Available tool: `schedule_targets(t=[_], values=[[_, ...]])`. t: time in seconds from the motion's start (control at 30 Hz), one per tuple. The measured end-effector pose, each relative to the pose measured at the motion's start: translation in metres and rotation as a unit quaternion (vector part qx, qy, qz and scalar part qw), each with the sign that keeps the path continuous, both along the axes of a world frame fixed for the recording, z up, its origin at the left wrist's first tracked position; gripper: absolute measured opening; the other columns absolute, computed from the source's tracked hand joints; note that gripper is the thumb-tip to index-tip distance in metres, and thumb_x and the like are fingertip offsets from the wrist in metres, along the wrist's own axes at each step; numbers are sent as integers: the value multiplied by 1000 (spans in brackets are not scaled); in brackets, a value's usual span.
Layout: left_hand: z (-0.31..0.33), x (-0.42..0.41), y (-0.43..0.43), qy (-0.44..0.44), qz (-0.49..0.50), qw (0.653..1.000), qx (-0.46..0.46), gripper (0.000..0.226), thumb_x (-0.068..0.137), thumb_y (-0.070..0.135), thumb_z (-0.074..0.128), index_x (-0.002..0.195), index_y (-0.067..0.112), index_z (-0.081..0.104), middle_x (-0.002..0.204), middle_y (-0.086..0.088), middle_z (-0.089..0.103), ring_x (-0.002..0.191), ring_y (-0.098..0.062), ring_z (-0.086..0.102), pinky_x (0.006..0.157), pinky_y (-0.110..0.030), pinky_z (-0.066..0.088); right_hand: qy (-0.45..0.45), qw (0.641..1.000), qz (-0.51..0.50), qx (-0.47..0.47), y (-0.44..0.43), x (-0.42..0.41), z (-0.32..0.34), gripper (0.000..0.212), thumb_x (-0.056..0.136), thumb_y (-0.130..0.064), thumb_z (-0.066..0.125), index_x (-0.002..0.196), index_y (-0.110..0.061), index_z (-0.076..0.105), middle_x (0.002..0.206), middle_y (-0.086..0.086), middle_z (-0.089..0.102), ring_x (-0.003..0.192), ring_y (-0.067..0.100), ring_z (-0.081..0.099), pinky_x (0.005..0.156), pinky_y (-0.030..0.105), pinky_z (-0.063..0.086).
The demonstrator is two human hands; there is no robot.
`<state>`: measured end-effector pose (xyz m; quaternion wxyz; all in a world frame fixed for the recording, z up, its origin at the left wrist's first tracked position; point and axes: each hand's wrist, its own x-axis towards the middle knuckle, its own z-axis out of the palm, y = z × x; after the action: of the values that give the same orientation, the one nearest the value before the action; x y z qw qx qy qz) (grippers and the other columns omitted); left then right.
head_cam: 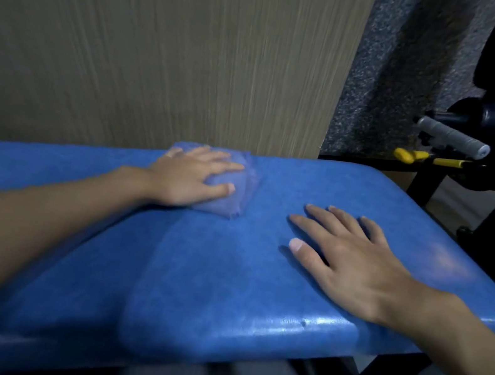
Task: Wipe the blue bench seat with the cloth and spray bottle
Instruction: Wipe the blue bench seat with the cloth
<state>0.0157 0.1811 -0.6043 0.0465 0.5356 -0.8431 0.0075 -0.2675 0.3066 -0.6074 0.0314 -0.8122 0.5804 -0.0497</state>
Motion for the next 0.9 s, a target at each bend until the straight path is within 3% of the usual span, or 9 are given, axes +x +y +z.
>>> schedule_targets(t=[0.13, 0.27, 0.43, 0.57, 0.73, 0.9], values=[[2, 35, -40, 13, 110, 994, 9, 77, 73, 80, 12, 143, 53, 30, 152, 16, 36, 140, -17, 35, 111, -54, 28, 4, 1000, -5, -2, -2, 0, -1, 81, 75, -75, -9, 147, -47, 15, 159, -19, 8, 147, 9, 1, 119, 46, 2], [-2, 15, -13, -16, 96, 995, 27, 73, 80, 74, 12, 148, 51, 23, 160, 15, 22, 148, -20, 16, 115, -59, 15, 3, 1000, -11, -12, -3, 0, -3, 81, 75, -74, -9, 146, -47, 18, 158, -20, 13, 146, 8, 4, 118, 46, 4], [4, -34, 98, -66, -86, 994, 29, 79, 74, 76, 1, 150, 53, 4, 164, 17, 2, 151, -20, -3, 119, -55, 3, -42, 999, -18, -30, -2, -2, -1, 82, 76, -72, -6, 145, -42, 26, 154, -19, 27, 144, 7, 17, 117, 45, 10], [3, -46, 147, -70, -196, 978, 7, 72, 81, 74, 11, 149, 53, 1, 163, 19, -3, 151, -19, -9, 119, -53, -1, -107, 992, -50, -51, -4, -1, 11, 78, 85, -73, 0, 146, -36, 31, 151, -14, 37, 141, 10, 27, 116, 49, 13], [1, -26, 97, -24, -133, 990, 31, 72, 77, 80, 13, 145, 60, 8, 161, 24, 2, 151, -12, -3, 120, -50, 2, -47, 998, -24, -20, 3, 13, 4, 86, 75, -74, -5, 146, -39, 28, 155, -16, 28, 145, 9, 17, 117, 47, 10], [1, 22, 8, 3, 38, 999, 6, 77, 73, 79, 16, 145, 55, 25, 160, 15, 22, 148, -15, 17, 116, -54, 16, -20, 999, -23, -16, 0, 12, -5, 87, 72, -76, -12, 146, -46, 23, 157, -21, 16, 146, 7, 5, 118, 45, 5]])
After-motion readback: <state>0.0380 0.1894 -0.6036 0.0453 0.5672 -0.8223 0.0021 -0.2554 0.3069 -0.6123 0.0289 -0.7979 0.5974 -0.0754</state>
